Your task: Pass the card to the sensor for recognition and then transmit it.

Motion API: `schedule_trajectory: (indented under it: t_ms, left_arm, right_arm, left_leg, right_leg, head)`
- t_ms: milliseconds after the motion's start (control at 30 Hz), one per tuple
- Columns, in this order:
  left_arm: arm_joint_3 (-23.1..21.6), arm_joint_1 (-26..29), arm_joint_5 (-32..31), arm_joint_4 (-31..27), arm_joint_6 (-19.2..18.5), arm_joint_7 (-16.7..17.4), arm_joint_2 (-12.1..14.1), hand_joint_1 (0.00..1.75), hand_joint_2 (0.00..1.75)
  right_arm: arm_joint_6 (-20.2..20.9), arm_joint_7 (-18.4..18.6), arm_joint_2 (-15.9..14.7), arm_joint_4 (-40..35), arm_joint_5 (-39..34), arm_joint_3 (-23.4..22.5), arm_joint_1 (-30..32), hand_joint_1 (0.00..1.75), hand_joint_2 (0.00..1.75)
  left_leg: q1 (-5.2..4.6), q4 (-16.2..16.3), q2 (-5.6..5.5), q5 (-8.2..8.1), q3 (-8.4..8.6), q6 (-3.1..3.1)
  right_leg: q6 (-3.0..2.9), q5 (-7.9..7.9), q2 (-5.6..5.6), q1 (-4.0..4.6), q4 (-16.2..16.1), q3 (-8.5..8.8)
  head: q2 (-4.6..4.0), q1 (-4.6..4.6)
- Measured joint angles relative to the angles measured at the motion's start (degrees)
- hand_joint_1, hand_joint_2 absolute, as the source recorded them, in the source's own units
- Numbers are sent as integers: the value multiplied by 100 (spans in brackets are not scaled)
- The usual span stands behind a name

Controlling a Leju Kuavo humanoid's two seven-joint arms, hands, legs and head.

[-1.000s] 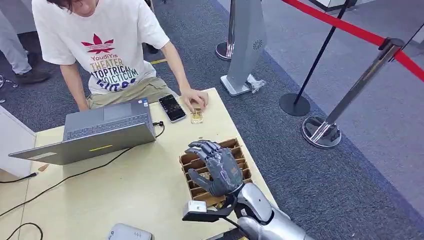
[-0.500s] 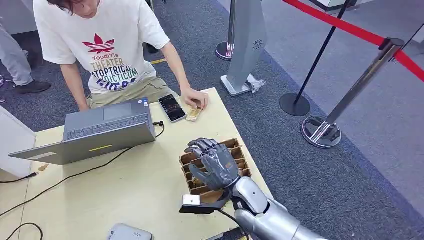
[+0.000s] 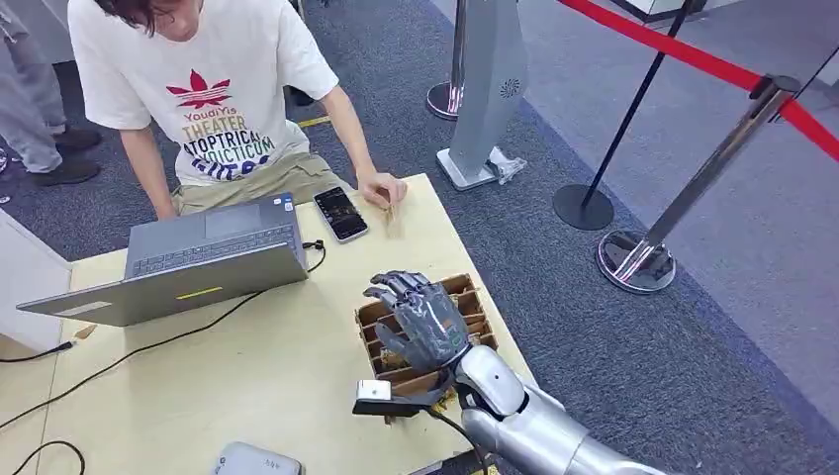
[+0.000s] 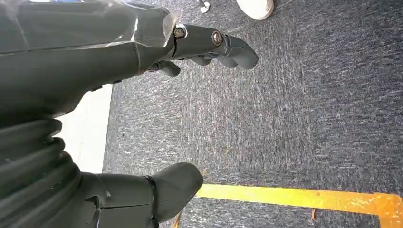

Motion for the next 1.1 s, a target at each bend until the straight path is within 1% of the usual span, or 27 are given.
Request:
schedule_trajectory:
  t_ms: [133,167,200,267,300,333,367,400,433,467,600,633,667,700,733,800,867,900,933,1000,1033,1067,1100]
  left_arm:
    - [11,0,2,0,11,0,0,0,175]
    - [13,0,2,0,17,0,0,0,175]
    - [15,0,2,0,17,0,0,0,175]
    - [24,1,4,0,20,0,0,0,175]
    - [31,1,4,0,20,0,0,0,175]
    - [39,2,4,0,22,0,0,0,175]
    - [42,3,4,-2,26,0,-2,0,175]
    - [44,4,2,0,31,0,-2,0,175]
    - [46,4,0,0,35,0,-2,0,175]
    - [46,5,-9,0,35,0,-2,0,175]
    - [46,5,-42,0,35,0,-2,0,175]
    - [46,5,-55,0,35,0,-2,0,175]
    - [46,5,-70,0,35,0,-2,0,175]
    - [46,5,-81,0,35,-2,-2,0,175]
    - [46,4,-92,0,35,-7,-2,0,175]
    - [46,4,-101,0,35,-15,-2,0,175]
    - [46,3,-112,-2,35,-17,-2,0,175]
    - [46,2,-118,0,35,-17,-2,0,175]
    - [46,2,-118,0,37,-22,-2,0,175]
    - [46,1,-118,0,52,-37,-2,0,175]
    - [46,1,-118,0,55,-42,-2,0,175]
    - [50,1,-116,0,59,-46,-2,0,175]
    - [52,1,-116,0,63,-48,-2,0,175]
  right_arm:
    - [-17,4,0,53,-2,17,-9,77,175]
    - [-17,4,0,68,-2,22,-11,84,175]
    - [-17,4,0,81,-4,26,-15,86,175]
    - [-17,4,-2,98,-4,28,-21,105,175]
    - [-17,4,-2,112,-6,31,-27,105,175]
    - [-15,9,-2,123,-6,31,-30,112,175]
    - [-15,17,-2,131,-9,31,-32,106,175]
    - [-15,26,-4,138,-8,31,-34,106,175]
    - [-17,31,-9,140,-7,31,-34,103,175]
    - [-17,35,-15,140,-6,31,-34,106,175]
    - [-24,96,-37,140,2,28,-32,112,175]
    - [-28,107,-46,138,7,28,-29,108,175]
    - [-31,133,-52,136,46,28,-23,99,175]
    - [-31,153,-57,136,77,28,-18,99,175]
    - [-31,171,-61,133,112,26,-9,91,175]
    - [-28,190,-61,127,140,20,17,91,175]
    - [-22,203,-63,122,188,11,37,84,175]
    - [-20,203,-63,122,195,4,42,86,175]
    - [-17,203,-63,122,195,0,43,91,175]
    - [-11,203,-68,122,195,-20,43,91,175]
    - [-9,203,-70,122,195,-24,43,87,175]
    - [-6,203,-74,125,197,-28,43,80,175]
    - [-4,203,-77,125,199,-33,43,82,175]
  left_leg:
    - [0,0,0,0,0,0]
    - [0,0,0,0,0,0]
    - [0,0,0,0,0,0]
    - [0,0,0,0,0,0]
    - [0,0,0,0,0,0]
    - [0,0,0,0,0,0]
    - [0,0,0,0,0,0]
    - [0,0,0,0,0,0]
    - [0,0,0,0,1,0]
    - [0,0,0,0,1,0]
    - [0,0,0,0,1,0]
    - [0,0,0,0,1,0]
    - [0,0,0,0,1,0]
    - [0,0,0,0,1,0]
    - [0,0,1,0,2,0]
    - [0,0,1,0,2,0]
    - [0,0,1,0,2,0]
    - [0,0,1,0,2,0]
    - [0,0,1,0,2,0]
    - [0,0,1,0,2,0]
    - [0,0,1,0,2,0]
    - [0,0,1,0,2,0]
    - [0,0,1,0,2,0]
  right_leg:
    - [0,0,0,0,0,0]
    - [0,0,0,0,0,0]
    - [0,0,0,0,0,0]
    - [0,0,0,0,0,0]
    - [0,0,0,0,0,0]
    - [0,0,0,0,0,0]
    - [0,0,0,0,0,0]
    - [0,0,0,0,0,0]
    - [0,0,0,0,0,0]
    - [0,0,0,0,0,0]
    - [0,0,0,0,0,0]
    - [0,0,0,0,0,0]
    - [0,0,0,0,0,0]
    - [0,0,0,0,0,0]
    - [0,0,1,0,0,0]
    - [0,0,1,0,0,0]
    - [0,0,1,0,0,0]
    - [0,0,1,0,0,0]
    - [0,0,1,0,0,0]
    - [0,0,1,0,0,0]
    - [0,0,1,0,0,0]
    - [0,0,1,0,0,0]
    - [0,0,1,0,0,0]
  head:
    - [0,0]
    - [0,0]
    - [0,-2]
    - [0,-2]
    - [0,0]
    - [0,-2]
    - [0,0]
    - [0,-2]
    - [0,0]
    - [0,0]
    - [0,0]
    - [0,-2]
    - [0,0]
    - [0,-2]
    - [0,0]
    - [0,0]
    - [0,0]
    - [0,-2]
    - [0,0]
    - [0,0]
    - [0,0]
    - [0,0]
    - [0,0]
